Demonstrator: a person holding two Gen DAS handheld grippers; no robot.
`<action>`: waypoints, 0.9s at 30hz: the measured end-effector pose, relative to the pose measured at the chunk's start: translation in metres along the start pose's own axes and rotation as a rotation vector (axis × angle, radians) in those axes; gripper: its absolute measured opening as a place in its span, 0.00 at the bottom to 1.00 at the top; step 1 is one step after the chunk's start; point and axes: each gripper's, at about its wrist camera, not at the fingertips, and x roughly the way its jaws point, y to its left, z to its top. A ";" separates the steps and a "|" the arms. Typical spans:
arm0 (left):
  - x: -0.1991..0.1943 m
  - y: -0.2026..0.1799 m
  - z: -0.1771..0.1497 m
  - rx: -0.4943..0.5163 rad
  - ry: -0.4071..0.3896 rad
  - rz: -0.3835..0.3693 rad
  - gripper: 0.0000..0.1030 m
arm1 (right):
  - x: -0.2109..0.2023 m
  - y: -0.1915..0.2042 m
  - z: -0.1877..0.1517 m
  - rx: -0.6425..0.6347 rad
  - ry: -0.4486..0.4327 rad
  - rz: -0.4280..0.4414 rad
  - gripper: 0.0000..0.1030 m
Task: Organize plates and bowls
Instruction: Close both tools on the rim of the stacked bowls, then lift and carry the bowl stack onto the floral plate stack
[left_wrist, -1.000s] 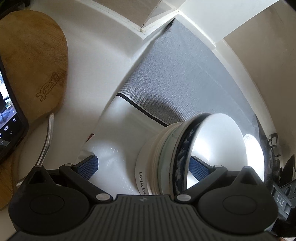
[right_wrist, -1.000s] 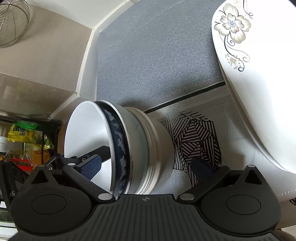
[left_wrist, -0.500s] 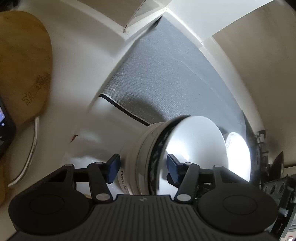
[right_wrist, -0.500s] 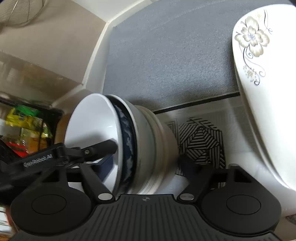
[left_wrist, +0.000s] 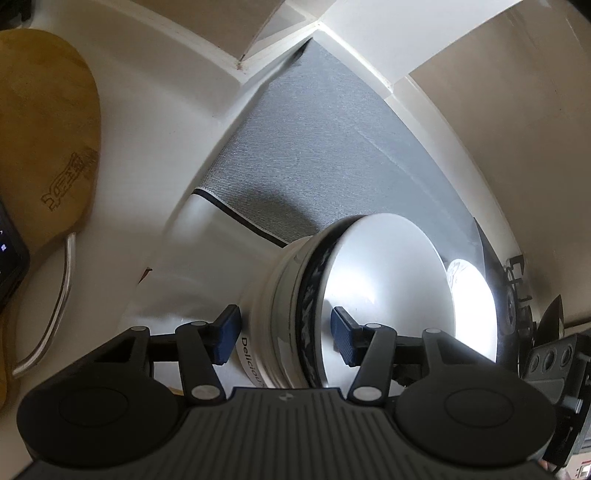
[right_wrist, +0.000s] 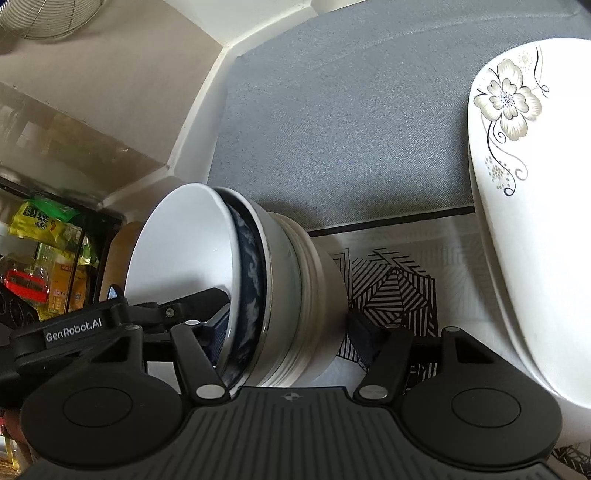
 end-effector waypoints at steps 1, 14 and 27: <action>0.000 0.000 0.000 0.000 -0.001 -0.001 0.57 | 0.000 -0.002 0.001 0.004 0.000 0.005 0.65; 0.008 0.010 -0.002 -0.078 -0.013 -0.044 0.73 | 0.005 0.010 0.000 -0.128 -0.032 -0.014 0.72; 0.002 0.003 0.001 -0.088 -0.017 -0.061 0.73 | -0.006 0.019 0.003 -0.171 -0.034 -0.034 0.71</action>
